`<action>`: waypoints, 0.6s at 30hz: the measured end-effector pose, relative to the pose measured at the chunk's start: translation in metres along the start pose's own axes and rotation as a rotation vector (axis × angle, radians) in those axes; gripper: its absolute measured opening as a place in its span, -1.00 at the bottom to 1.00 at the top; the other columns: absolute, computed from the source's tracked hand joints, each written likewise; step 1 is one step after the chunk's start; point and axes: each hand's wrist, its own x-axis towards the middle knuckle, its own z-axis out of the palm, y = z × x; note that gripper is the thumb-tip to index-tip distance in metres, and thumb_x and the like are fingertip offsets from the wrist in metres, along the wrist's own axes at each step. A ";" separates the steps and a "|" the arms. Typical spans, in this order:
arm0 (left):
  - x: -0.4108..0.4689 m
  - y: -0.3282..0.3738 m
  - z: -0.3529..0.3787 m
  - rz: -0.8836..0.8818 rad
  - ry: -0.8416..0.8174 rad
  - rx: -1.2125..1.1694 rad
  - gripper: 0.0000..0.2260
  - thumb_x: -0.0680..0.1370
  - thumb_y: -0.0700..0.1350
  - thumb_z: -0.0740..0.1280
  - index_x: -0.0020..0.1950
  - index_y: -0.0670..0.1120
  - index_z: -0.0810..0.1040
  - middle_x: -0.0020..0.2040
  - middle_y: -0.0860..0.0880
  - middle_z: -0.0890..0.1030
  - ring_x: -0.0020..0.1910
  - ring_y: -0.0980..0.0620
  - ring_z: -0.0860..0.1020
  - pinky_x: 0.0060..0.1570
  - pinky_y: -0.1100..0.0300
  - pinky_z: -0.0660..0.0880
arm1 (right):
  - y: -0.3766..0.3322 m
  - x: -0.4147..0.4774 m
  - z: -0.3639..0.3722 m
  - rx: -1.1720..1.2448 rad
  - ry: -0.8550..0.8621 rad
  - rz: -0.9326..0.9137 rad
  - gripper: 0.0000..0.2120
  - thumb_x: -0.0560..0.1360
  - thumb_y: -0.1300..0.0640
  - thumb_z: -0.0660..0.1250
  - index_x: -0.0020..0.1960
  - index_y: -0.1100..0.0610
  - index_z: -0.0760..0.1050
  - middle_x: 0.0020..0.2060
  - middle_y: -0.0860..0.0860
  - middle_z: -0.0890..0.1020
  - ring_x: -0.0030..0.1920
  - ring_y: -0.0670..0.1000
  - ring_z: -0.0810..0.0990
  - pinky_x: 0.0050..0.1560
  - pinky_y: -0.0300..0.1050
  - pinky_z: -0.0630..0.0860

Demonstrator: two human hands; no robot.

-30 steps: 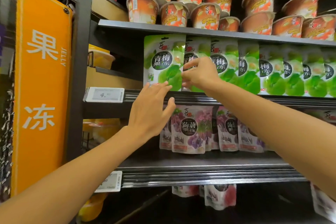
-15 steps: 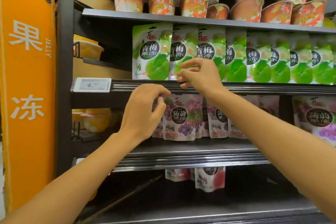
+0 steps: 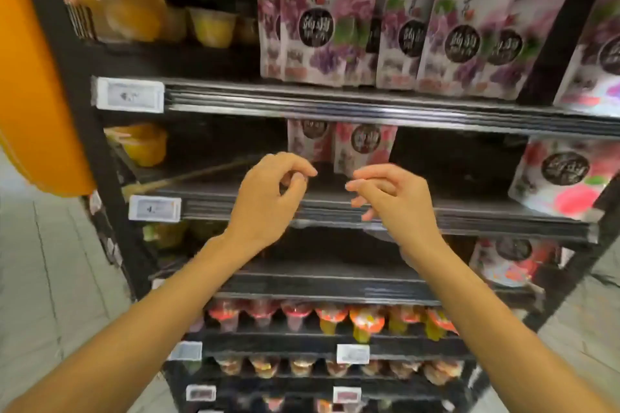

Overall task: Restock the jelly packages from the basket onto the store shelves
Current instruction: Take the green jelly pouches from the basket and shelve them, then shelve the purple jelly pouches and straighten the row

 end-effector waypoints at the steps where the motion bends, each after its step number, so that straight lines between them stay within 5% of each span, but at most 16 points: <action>1: -0.023 -0.007 0.010 -0.079 -0.024 -0.022 -0.81 0.56 -0.24 0.27 -0.03 0.03 0.60 -0.12 0.12 0.60 -0.14 0.17 0.49 -0.10 0.36 0.38 | 0.024 -0.014 -0.006 0.004 -0.013 0.062 -0.91 0.48 0.25 0.42 -0.05 0.09 0.64 -0.26 -0.02 0.73 -0.29 -0.04 0.70 -0.41 -0.25 0.55; 5: -0.130 -0.042 0.052 -0.424 -0.132 -0.083 -0.81 0.59 -0.25 0.28 -0.03 0.03 0.60 -0.08 0.08 0.64 -0.19 0.24 0.50 -0.17 0.47 0.34 | 0.122 -0.074 -0.025 -0.012 -0.056 0.335 -0.90 0.50 0.21 0.40 -0.05 0.04 0.64 -0.22 -0.04 0.74 -0.28 -0.06 0.69 -0.38 -0.19 0.59; 9: -0.250 -0.082 0.088 -0.794 -0.224 -0.123 -0.87 0.60 -0.27 0.27 0.02 -0.14 0.61 -0.01 -0.11 0.65 -0.10 0.08 0.58 -0.09 0.33 0.46 | 0.217 -0.143 -0.031 -0.043 -0.081 0.611 -0.88 0.51 0.20 0.41 -0.15 0.01 0.65 -0.21 0.06 0.72 -0.27 -0.03 0.64 -0.37 -0.24 0.55; 12: -0.341 -0.108 0.107 -0.983 -0.347 -0.130 -0.87 0.61 -0.33 0.26 0.02 -0.17 0.58 0.10 -0.08 0.60 -0.07 0.30 0.55 -0.09 0.44 0.41 | 0.281 -0.201 -0.030 -0.049 -0.117 0.816 -0.85 0.58 0.21 0.34 -0.11 0.02 0.61 -0.12 0.11 0.66 -0.26 -0.06 0.60 -0.39 -0.30 0.52; 14: -0.396 -0.123 0.121 -1.115 -0.409 -0.109 -0.84 0.59 -0.34 0.28 0.09 -0.15 0.59 0.08 -0.09 0.61 -0.03 0.14 0.56 -0.09 0.43 0.42 | 0.322 -0.239 -0.028 -0.038 -0.102 0.958 -0.89 0.57 0.26 0.34 -0.06 0.09 0.61 -0.12 0.12 0.63 -0.28 -0.09 0.59 -0.38 -0.25 0.55; 16: -0.451 -0.136 0.137 -1.253 -0.461 -0.106 -0.78 0.58 -0.39 0.27 0.17 -0.20 0.57 0.01 -0.09 0.61 -0.04 -0.01 0.56 -0.08 0.37 0.46 | 0.360 -0.277 -0.022 -0.057 -0.077 1.089 -0.90 0.57 0.32 0.33 0.04 0.25 0.61 -0.05 0.20 0.65 -0.15 0.06 0.62 -0.13 -0.05 0.63; 18: -0.506 -0.149 0.148 -1.457 -0.444 -0.132 -0.75 0.57 -0.42 0.26 0.25 -0.31 0.52 -0.07 -0.03 0.63 -0.09 0.08 0.59 -0.09 0.33 0.48 | 0.398 -0.314 -0.016 -0.058 -0.069 1.195 -0.86 0.57 0.36 0.29 0.09 0.33 0.57 0.12 0.30 0.62 0.10 0.24 0.60 0.23 0.15 0.51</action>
